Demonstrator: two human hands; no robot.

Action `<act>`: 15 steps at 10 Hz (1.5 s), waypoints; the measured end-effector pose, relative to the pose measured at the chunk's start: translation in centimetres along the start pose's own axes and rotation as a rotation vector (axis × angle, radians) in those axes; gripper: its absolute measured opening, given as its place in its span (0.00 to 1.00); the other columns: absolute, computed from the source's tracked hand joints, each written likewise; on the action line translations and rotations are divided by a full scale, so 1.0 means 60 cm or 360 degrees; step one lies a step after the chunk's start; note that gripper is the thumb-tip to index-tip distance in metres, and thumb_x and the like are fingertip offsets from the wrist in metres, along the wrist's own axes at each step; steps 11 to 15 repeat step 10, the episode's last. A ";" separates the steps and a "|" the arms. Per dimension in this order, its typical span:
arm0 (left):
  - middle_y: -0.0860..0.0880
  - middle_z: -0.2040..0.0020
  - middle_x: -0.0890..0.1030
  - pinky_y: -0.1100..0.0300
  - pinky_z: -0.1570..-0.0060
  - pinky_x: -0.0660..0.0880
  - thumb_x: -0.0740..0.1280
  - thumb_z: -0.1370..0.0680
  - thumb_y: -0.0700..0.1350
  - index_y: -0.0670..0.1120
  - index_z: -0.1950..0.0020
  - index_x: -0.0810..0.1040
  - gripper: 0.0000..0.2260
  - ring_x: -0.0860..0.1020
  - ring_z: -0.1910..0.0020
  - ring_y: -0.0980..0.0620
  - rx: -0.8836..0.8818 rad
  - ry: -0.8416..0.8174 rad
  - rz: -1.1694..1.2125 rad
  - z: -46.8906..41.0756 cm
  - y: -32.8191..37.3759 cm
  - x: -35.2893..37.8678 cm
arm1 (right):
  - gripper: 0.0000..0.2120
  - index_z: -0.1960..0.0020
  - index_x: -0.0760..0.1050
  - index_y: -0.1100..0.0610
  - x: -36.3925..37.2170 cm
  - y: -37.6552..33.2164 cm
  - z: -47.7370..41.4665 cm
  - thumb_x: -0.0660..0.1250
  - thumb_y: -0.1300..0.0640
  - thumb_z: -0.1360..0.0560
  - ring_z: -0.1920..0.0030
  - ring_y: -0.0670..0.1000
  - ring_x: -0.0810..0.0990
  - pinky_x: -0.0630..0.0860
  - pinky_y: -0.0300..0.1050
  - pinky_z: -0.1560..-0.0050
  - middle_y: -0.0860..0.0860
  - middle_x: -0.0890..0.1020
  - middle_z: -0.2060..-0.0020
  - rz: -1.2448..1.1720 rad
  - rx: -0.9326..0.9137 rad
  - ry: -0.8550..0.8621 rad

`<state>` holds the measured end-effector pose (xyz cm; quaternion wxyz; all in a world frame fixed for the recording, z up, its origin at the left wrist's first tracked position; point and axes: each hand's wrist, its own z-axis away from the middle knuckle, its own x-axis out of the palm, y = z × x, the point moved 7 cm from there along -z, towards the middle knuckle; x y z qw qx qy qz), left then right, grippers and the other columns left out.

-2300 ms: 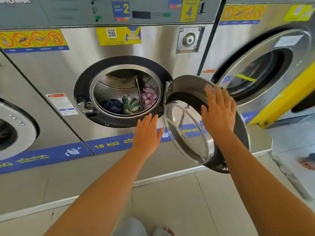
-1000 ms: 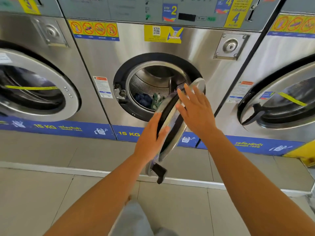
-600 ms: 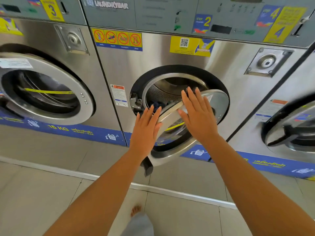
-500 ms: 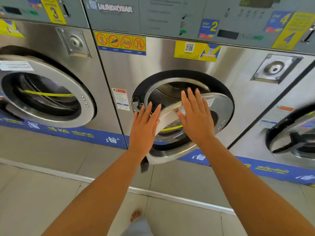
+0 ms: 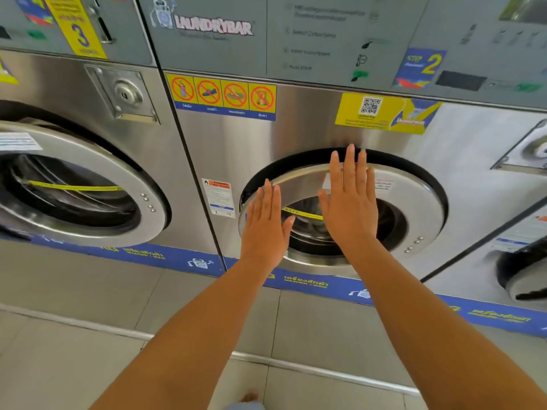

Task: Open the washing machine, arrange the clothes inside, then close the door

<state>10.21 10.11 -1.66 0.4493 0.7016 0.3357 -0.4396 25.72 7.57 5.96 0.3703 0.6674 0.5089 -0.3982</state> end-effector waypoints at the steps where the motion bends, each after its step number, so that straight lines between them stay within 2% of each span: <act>1: 0.46 0.20 0.38 0.51 0.22 0.45 0.49 0.19 0.59 0.46 0.22 0.37 0.33 0.39 0.21 0.48 -0.0032 -0.0024 0.0001 -0.034 -0.002 0.007 | 0.35 0.21 0.44 0.57 0.010 -0.001 -0.018 0.57 0.46 0.20 0.22 0.61 0.45 0.51 0.58 0.23 0.60 0.47 0.21 0.0021 0.0029 -0.0007; 4: 0.44 0.21 0.36 0.50 0.23 0.42 0.51 0.20 0.61 0.44 0.22 0.36 0.36 0.38 0.22 0.45 -0.0068 -0.0066 -0.0036 -0.056 -0.001 0.024 | 0.39 0.21 0.42 0.56 0.024 -0.003 -0.031 0.59 0.43 0.21 0.22 0.60 0.43 0.48 0.57 0.22 0.60 0.45 0.21 0.0002 0.0066 0.0015; 6: 0.43 0.21 0.36 0.49 0.24 0.43 0.52 0.20 0.60 0.44 0.22 0.36 0.37 0.39 0.21 0.44 -0.0102 -0.0156 -0.0112 -0.043 0.009 0.005 | 0.37 0.21 0.43 0.55 0.006 0.002 -0.023 0.59 0.45 0.21 0.22 0.59 0.43 0.49 0.57 0.22 0.59 0.45 0.21 -0.0090 -0.0026 -0.0066; 8: 0.43 0.21 0.37 0.48 0.23 0.43 0.52 0.17 0.53 0.43 0.22 0.37 0.32 0.40 0.21 0.44 -0.0131 -0.0223 -0.0185 -0.030 0.027 -0.032 | 0.33 0.21 0.41 0.57 -0.021 0.031 0.008 0.52 0.45 0.18 0.21 0.56 0.41 0.46 0.53 0.22 0.57 0.43 0.21 -0.0134 -0.0197 -0.0240; 9: 0.43 0.20 0.40 0.47 0.23 0.44 0.52 0.17 0.52 0.44 0.21 0.41 0.30 0.42 0.21 0.43 -0.0089 -0.0229 -0.0248 -0.015 0.043 -0.067 | 0.32 0.21 0.42 0.57 -0.051 0.045 0.035 0.49 0.45 0.18 0.21 0.56 0.42 0.45 0.52 0.22 0.56 0.44 0.21 -0.0194 -0.0176 -0.0239; 10: 0.43 0.20 0.43 0.47 0.23 0.45 0.51 0.17 0.52 0.44 0.21 0.44 0.29 0.44 0.21 0.42 -0.0053 -0.0135 -0.0316 0.001 0.072 -0.119 | 0.31 0.21 0.43 0.57 -0.084 0.059 0.055 0.49 0.45 0.18 0.21 0.56 0.43 0.45 0.52 0.22 0.56 0.45 0.21 -0.0228 -0.0151 -0.0208; 15: 0.43 0.20 0.43 0.47 0.23 0.45 0.51 0.17 0.52 0.44 0.21 0.44 0.29 0.44 0.21 0.42 -0.0053 -0.0135 -0.0316 0.001 0.072 -0.119 | 0.31 0.21 0.43 0.57 -0.084 0.059 0.055 0.49 0.45 0.18 0.21 0.56 0.43 0.45 0.52 0.22 0.56 0.45 0.21 -0.0228 -0.0151 -0.0208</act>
